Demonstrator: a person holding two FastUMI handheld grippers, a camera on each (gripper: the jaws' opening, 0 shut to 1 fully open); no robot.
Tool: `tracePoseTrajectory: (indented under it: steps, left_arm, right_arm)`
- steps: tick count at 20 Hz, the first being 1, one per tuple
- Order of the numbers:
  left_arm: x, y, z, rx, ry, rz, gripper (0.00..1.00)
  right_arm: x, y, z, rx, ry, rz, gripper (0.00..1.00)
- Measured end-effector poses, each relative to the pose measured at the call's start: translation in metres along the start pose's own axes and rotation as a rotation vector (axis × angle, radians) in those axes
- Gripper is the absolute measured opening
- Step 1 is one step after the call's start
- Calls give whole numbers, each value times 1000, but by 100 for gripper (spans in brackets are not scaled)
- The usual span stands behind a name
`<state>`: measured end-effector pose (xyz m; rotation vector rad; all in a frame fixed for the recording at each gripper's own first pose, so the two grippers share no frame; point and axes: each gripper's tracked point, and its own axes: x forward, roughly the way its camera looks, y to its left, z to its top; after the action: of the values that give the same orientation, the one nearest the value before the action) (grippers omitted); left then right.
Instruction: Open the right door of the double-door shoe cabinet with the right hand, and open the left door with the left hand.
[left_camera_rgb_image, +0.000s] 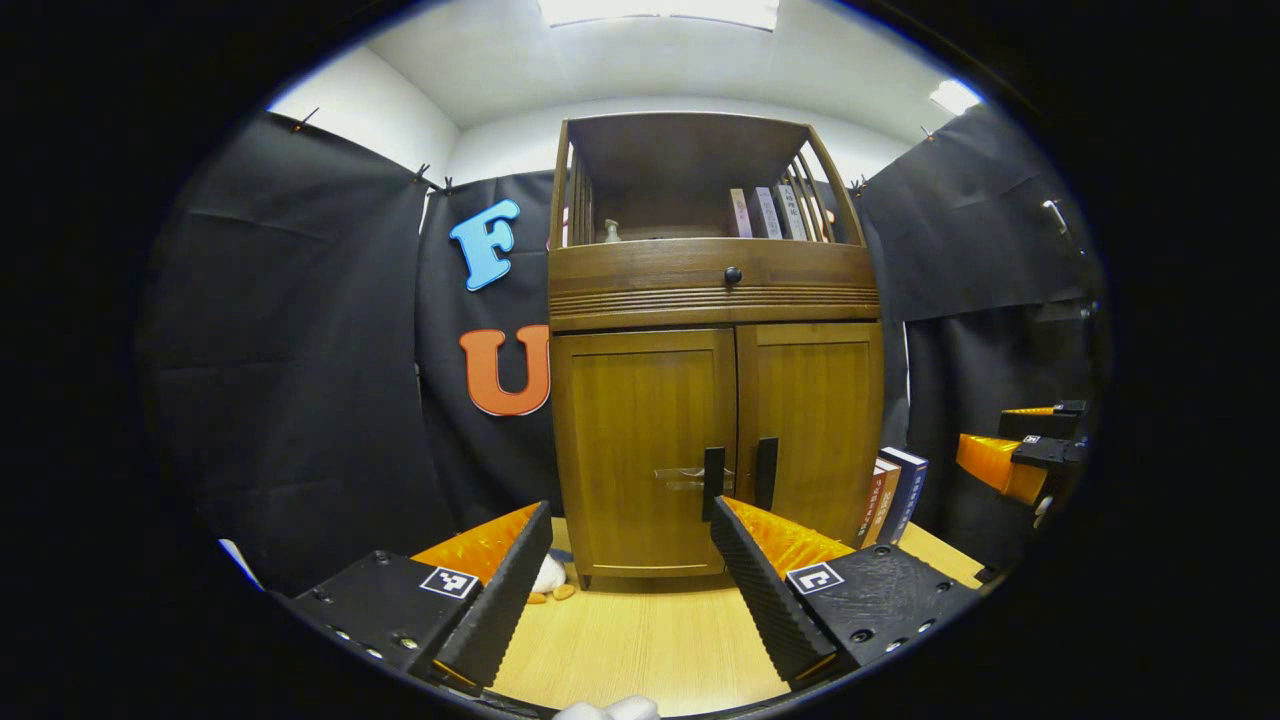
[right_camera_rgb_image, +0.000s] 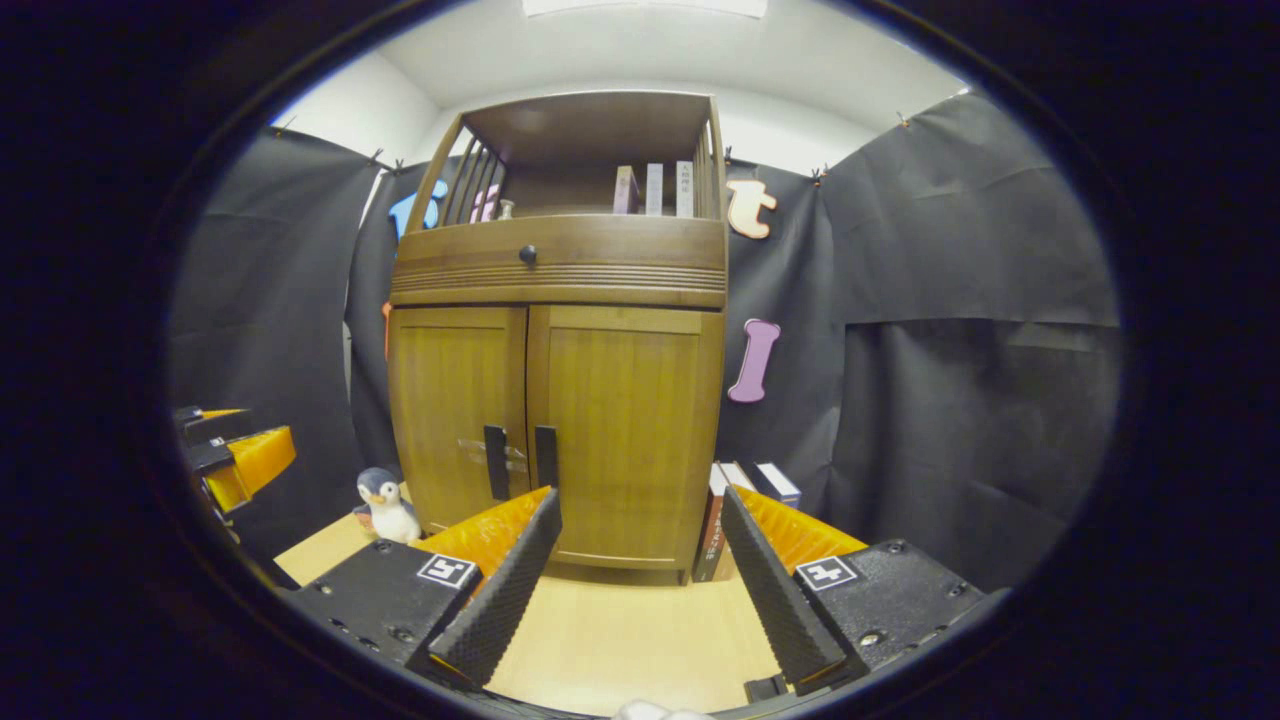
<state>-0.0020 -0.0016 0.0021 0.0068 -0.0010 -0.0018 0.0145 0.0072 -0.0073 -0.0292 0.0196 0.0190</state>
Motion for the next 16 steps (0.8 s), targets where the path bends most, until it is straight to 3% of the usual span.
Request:
tracePoseTrajectory:
  steps: [6,16]
  left_arm:
    - [-5,7,-3,10,14,11,96]
    - [-8,12,-2,17,27,27,96]
  right_arm:
    - [49,11,-8,-23,-3,6,100]
    - [186,77,-18,-17,30,74,100]
